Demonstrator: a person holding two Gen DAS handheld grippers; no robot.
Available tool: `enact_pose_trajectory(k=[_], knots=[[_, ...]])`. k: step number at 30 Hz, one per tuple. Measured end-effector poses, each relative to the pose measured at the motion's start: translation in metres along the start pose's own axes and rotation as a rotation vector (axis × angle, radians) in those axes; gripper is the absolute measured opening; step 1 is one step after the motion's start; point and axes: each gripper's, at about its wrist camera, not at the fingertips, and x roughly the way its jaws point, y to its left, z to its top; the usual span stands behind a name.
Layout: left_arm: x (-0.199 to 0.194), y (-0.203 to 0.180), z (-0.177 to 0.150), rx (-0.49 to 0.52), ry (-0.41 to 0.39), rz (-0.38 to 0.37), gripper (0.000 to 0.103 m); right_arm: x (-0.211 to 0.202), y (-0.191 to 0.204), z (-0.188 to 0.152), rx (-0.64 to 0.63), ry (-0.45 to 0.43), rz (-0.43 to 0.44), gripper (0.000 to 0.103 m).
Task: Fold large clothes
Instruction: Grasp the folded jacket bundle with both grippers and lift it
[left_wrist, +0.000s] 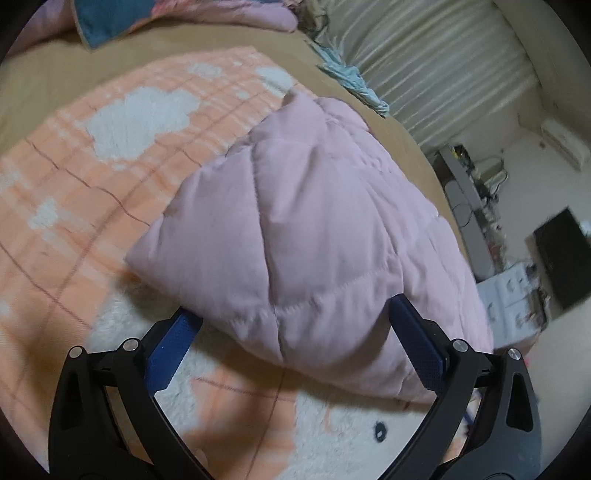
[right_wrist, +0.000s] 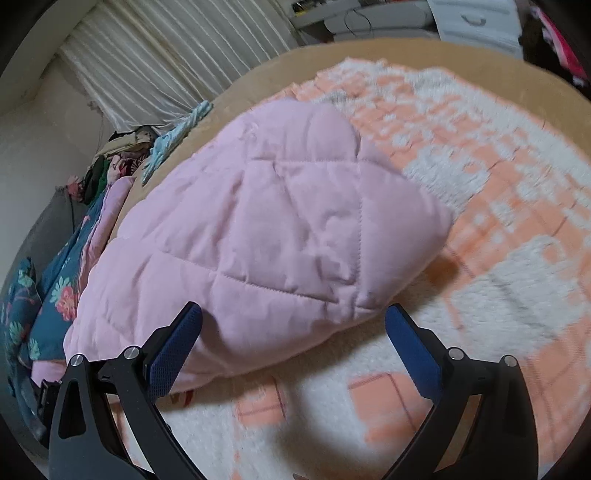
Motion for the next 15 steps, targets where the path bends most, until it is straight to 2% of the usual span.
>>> enact_pose_trajectory(k=[8,12,15], knots=[[0.031,0.010,0.007,-0.102,0.036,-0.089,0.095,0.033,-0.017,0.018,0.130,0.021,0.121,0.099],[0.040,0.006,0.008,-0.112,0.014,-0.089,0.095,0.047,-0.021,0.025,0.142,0.007,0.174,0.099],[0.044,0.002,0.009,-0.120,-0.011,-0.092,0.095,0.050,-0.020,0.029,0.134,-0.009,0.182,0.099]])
